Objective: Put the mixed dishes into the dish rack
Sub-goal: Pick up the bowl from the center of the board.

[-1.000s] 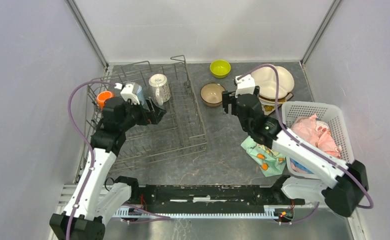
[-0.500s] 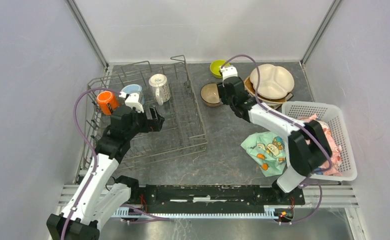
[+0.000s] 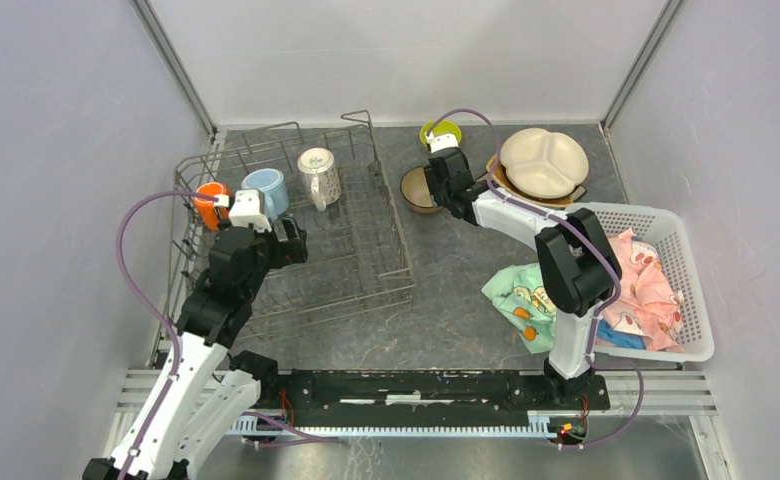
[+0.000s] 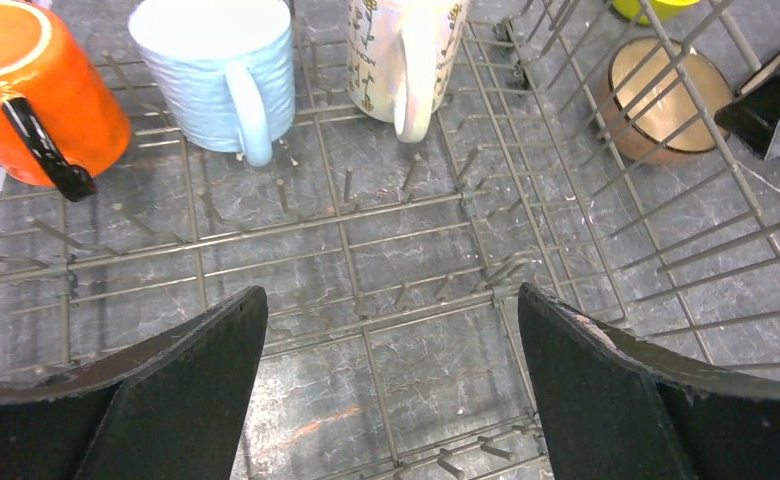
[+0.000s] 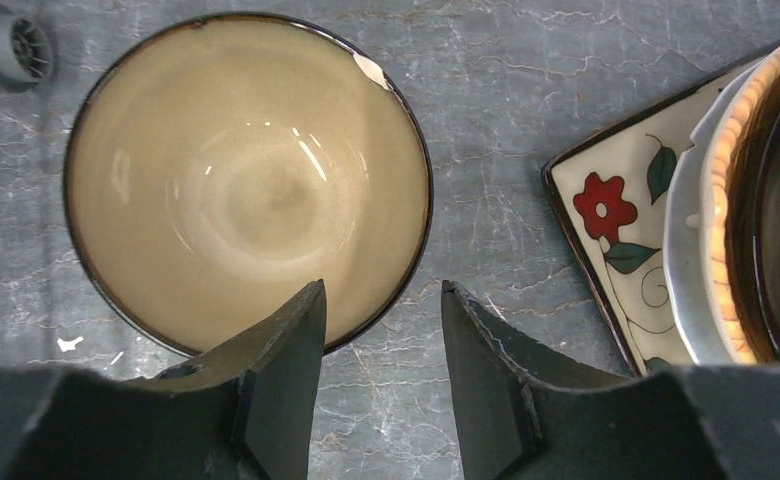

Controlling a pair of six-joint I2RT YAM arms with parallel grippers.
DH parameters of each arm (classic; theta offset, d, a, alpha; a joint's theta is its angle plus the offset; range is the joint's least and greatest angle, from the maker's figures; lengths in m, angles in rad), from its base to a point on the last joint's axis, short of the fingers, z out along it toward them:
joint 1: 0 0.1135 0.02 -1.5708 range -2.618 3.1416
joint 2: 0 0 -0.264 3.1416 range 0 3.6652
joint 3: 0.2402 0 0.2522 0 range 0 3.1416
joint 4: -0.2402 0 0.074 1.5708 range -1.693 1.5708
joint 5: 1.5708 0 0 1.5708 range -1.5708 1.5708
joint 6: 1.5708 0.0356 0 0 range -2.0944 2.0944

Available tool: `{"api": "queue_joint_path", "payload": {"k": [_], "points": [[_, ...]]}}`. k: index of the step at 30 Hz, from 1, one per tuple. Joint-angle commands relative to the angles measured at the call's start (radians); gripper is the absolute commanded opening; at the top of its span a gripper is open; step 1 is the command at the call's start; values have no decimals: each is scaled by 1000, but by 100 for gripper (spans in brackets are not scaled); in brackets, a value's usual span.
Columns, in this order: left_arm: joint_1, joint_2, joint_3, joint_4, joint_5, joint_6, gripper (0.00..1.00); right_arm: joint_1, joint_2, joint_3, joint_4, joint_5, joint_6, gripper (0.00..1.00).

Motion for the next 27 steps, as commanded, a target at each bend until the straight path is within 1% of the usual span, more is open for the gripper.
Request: {"api": "queue_joint_path", "payload": {"k": [1, 3, 6, 9, 11, 15, 19, 22, 27], "points": [[-8, -20, 11, 19, -82, 45, 100, -15, 11, 46, 3, -6, 9, 52], [-8, -21, 11, 19, -86, 46, 100, -15, 2, 43, 16, -60, -37, 52], [-9, -26, 10, 20, -87, 47, 100, -15, -11, 55, 20, -161, -153, 53], [-9, -30, 11, 22, -91, 47, 100, -15, -6, 85, -13, -250, -266, 55], [-11, -31, 11, 25, -89, 48, 100, -16, 1, 97, -35, -276, -331, 54], [-12, -31, 9, 25, -88, 49, 100, -16, -7, 69, -31, -340, -451, 53], [-14, -33, 9, 24, -85, 50, 100, -15, -28, 29, -26, -479, -582, 52], [-15, -36, 8, 24, -86, 50, 100, -16, -40, 6, -33, -518, -656, 52], [-15, -36, 6, 29, -88, 50, 100, -15, -18, 9, -71, -533, -715, 51]]}}
